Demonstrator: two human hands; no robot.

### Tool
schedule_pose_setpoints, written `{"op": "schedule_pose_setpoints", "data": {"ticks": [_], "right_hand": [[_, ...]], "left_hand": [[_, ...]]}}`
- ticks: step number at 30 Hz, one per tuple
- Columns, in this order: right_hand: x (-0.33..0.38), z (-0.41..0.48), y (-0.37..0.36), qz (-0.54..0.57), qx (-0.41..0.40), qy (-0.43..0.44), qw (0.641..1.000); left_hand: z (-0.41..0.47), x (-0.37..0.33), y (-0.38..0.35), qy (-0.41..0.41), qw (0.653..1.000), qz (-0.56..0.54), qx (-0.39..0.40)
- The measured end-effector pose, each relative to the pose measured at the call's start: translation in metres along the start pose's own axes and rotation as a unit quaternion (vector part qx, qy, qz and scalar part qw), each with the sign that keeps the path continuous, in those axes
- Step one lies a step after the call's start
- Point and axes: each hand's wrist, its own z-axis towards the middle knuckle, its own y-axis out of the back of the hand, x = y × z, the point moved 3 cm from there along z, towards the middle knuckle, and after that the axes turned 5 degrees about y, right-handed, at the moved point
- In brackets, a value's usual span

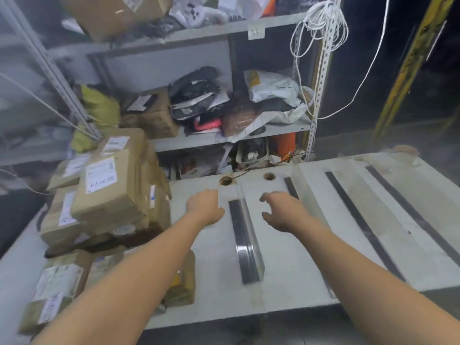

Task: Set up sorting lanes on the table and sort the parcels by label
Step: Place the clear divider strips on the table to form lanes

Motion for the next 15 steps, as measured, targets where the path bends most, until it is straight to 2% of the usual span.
{"op": "schedule_pose_setpoints", "data": {"ticks": [9, 15], "right_hand": [[0.018, 0.007, -0.034, 0.0, 0.016, -0.011, 1.0], [0.016, 0.02, -0.067, 0.024, 0.043, -0.081, 0.996]], "left_hand": [[-0.005, 0.015, -0.046, -0.052, 0.997, -0.038, 0.031], [0.032, 0.016, -0.075, -0.155, 0.984, -0.079, 0.036]]}}
